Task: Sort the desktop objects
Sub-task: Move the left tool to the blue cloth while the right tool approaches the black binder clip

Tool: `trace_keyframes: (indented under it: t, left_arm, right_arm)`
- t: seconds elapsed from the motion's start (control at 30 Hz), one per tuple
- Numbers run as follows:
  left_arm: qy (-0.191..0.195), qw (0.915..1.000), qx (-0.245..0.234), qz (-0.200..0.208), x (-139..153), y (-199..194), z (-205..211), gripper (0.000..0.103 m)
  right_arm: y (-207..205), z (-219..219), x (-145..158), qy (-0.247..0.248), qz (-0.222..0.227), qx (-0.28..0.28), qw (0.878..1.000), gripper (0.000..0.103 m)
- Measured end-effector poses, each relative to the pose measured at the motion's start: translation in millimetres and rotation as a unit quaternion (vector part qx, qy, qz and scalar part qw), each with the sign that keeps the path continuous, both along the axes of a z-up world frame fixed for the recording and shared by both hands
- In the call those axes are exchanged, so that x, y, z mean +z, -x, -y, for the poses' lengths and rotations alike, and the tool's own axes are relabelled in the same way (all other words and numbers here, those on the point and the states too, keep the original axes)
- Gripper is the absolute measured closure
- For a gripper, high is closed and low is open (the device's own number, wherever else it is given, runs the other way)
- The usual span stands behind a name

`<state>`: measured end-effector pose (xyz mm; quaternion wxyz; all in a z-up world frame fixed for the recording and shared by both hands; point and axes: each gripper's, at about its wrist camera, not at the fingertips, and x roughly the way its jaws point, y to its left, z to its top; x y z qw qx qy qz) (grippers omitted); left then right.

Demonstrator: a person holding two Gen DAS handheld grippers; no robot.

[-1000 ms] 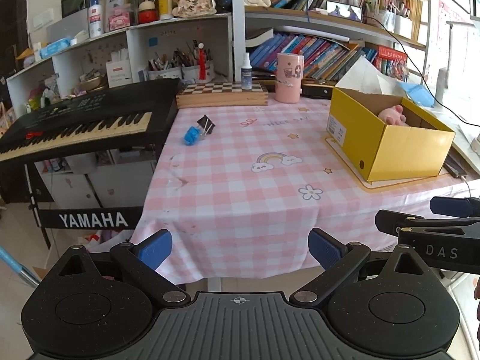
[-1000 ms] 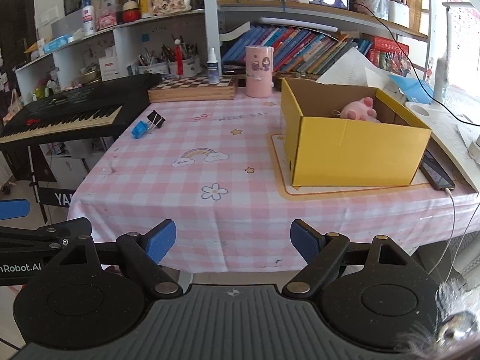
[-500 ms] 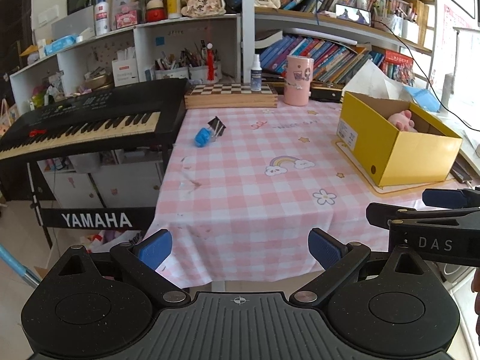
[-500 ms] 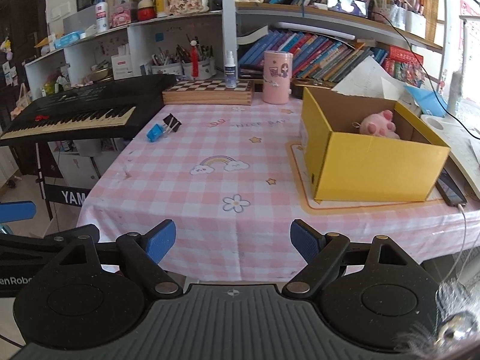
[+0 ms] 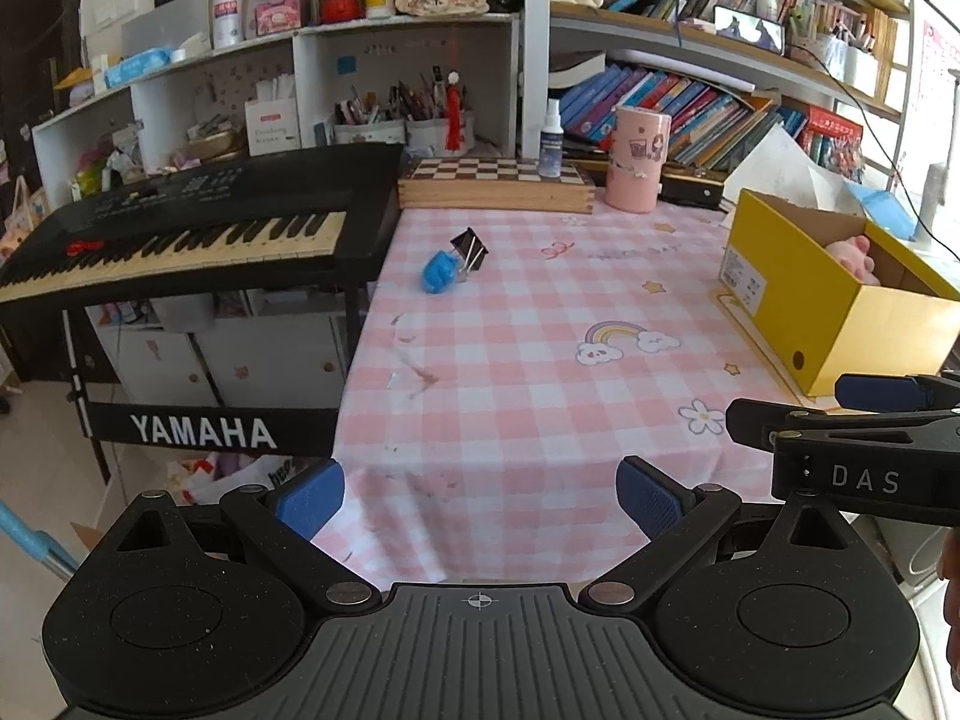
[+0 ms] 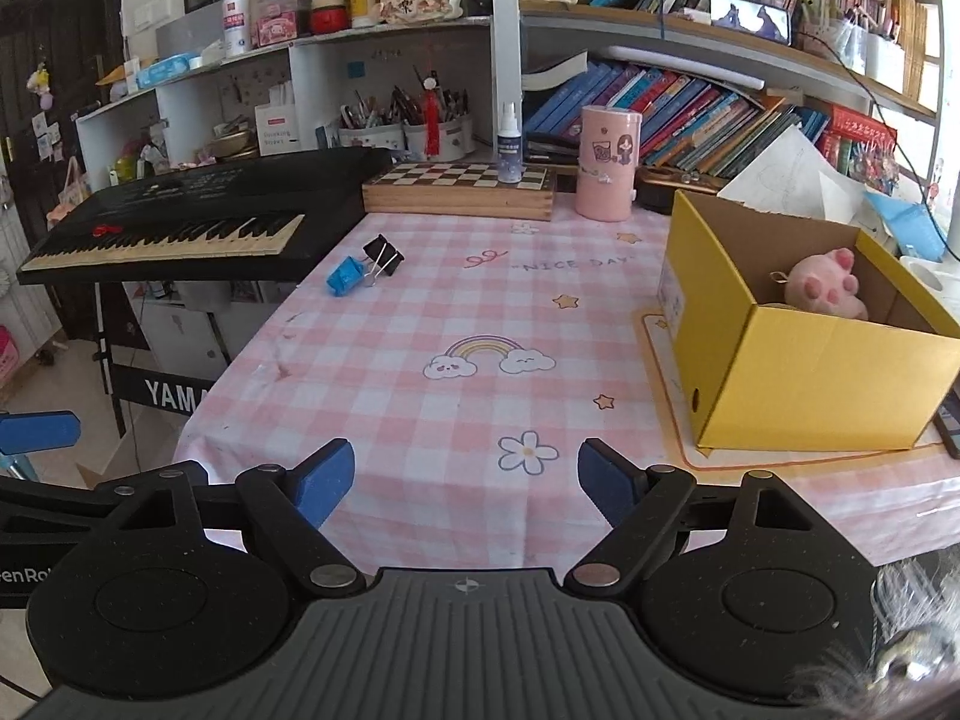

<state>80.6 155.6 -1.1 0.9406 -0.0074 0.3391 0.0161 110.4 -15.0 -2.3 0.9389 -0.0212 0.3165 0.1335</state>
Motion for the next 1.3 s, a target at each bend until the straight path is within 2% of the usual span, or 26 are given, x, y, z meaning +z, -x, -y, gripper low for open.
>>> trace_keyframes:
  t: [0.23, 0.4, 0.6, 0.67, 0.83, 1.03, 1.3]
  left_arm:
    - [0.002, 0.9999, 0.004, -0.010, -8.4, -37.7, -6.4, 0.006]
    - [0.004, 0.9999, 0.009, -0.013, -9.0, -69.4, -10.2, 0.010]
    - [-0.003, 0.9997, 0.018, -0.017, -13.0, -116.1, -13.7, 0.022]
    - [-0.002, 0.9995, 0.021, -0.022, -15.9, -131.7, -15.1, 0.031]
    - [-0.008, 0.9992, 0.028, -0.027, -24.4, -175.8, -18.8, 0.038]
    - [-0.014, 0.9985, 0.041, -0.035, -36.7, -229.7, -27.0, 0.041]
    - [-0.025, 0.9977, 0.035, -0.052, -55.6, -284.9, -29.9, 0.051]
  right_arm:
    - [-44.5, -4.2, -8.9, -0.005, -0.022, 0.002, 1.000, 0.023]
    - [-82.8, -10.6, -7.6, -0.011, -0.028, 0.014, 0.999, 0.027]
    - [-134.2, -18.3, -3.5, -0.027, -0.033, 0.024, 0.999, 0.030]
    - [-150.8, -21.2, -3.2, -0.030, -0.034, 0.031, 0.999, 0.030]
    - [-191.3, -28.0, -5.1, -0.041, -0.043, 0.042, 0.997, 0.030]
    - [-235.0, -34.7, -11.1, -0.048, -0.050, 0.045, 0.997, 0.030]
    - [-277.4, -49.3, -18.5, -0.057, -0.056, 0.058, 0.995, 0.030]
